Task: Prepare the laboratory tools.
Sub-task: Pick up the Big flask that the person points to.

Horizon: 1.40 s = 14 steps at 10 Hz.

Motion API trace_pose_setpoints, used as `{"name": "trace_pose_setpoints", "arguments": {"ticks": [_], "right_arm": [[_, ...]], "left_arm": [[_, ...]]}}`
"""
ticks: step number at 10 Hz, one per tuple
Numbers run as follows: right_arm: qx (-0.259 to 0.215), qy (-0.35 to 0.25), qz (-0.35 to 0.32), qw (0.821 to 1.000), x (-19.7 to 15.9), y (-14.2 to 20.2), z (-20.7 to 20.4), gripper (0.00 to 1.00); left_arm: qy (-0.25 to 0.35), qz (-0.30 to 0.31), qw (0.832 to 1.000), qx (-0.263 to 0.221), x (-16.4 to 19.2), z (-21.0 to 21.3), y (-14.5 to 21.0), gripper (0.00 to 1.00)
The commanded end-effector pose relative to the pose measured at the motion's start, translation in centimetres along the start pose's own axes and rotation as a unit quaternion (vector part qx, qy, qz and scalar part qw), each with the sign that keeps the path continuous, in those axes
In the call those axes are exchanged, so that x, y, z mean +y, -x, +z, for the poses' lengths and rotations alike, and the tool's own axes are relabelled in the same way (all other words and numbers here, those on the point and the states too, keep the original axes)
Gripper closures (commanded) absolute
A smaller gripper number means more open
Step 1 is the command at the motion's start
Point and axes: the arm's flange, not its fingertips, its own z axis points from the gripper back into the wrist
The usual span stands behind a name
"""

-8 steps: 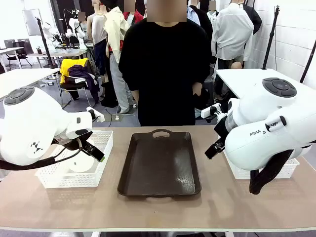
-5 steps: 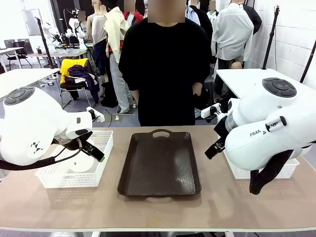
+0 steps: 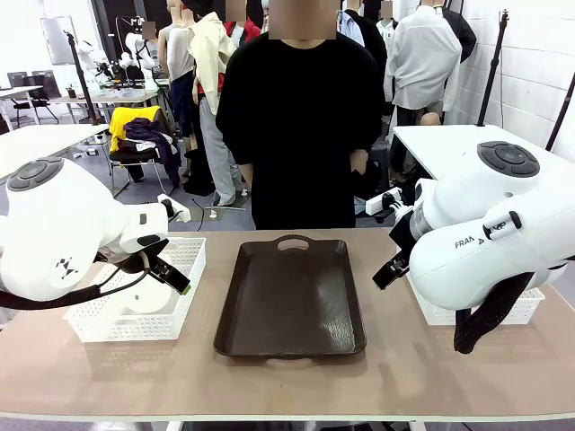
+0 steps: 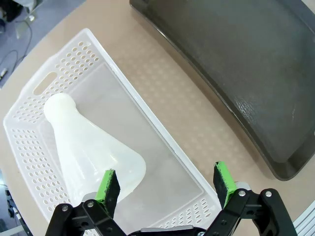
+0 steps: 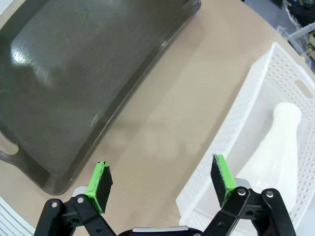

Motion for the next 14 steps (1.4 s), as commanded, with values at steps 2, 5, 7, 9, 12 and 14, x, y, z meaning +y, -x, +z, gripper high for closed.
{"name": "trace_pose_setpoints", "arguments": {"ticks": [2,5,7,9,12,14], "right_arm": [[0.0,0.0,-0.001,1.0,0.0,0.0,0.0,0.0],[0.0,0.0,-0.001,1.0,0.0,0.0,0.0,0.0],[0.0,0.0,-0.001,1.0,0.0,0.0,0.0,0.0],[0.0,0.0,0.0,1.0,0.0,0.0,0.0,0.0],[0.001,-0.011,-0.025,1.0,-2.0,-1.4,4.2,0.0],[-0.012,-0.041,-0.039,0.998,-3.7,-2.0,7.2,0.0]], "left_arm": [[0.0,0.001,1.0,-0.001,0.1,0.0,0.0,0.0],[0.0,0.001,1.0,-0.001,0.1,0.0,0.0,0.0],[0.0,0.001,1.0,-0.001,0.1,0.0,0.0,0.0],[0.0,0.0,1.0,0.0,0.0,0.0,0.0,0.0],[-0.034,-0.016,0.998,-0.041,0.6,4.7,0.4,0.0],[-0.004,-0.013,0.997,-0.07,1.6,8.0,0.8,0.0]]}}
